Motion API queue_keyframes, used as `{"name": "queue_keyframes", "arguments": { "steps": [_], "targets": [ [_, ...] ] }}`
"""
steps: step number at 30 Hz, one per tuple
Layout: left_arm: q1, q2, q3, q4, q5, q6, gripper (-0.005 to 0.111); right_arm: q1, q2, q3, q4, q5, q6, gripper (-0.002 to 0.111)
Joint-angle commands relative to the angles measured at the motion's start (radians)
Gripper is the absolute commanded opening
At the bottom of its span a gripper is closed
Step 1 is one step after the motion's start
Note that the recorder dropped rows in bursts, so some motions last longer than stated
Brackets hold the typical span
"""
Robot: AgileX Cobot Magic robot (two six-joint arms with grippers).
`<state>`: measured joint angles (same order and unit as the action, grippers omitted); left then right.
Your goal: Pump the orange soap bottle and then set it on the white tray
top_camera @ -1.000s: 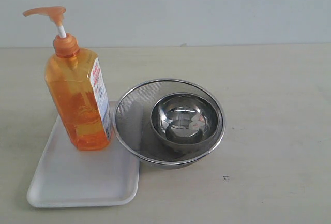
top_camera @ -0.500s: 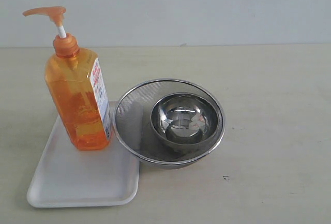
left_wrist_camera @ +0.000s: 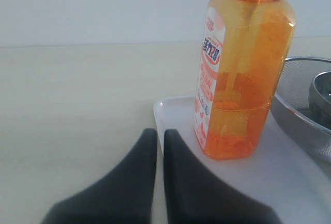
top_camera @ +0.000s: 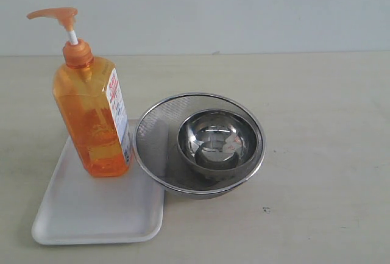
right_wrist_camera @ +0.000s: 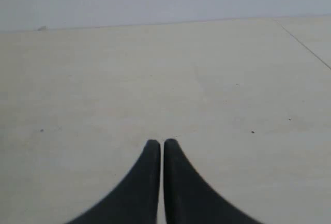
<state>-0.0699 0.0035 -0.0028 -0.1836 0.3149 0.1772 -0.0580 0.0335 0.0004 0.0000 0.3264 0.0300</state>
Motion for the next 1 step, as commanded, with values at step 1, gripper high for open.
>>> {"name": "queue_keyframes", "arguments": {
  "steps": [1],
  "targets": [
    [0.002, -0.003, 0.003, 0.0, 0.0, 0.009, 0.005, -0.002, 0.0, 0.0, -0.006, -0.004, -0.004, 0.0]
  ]
}}
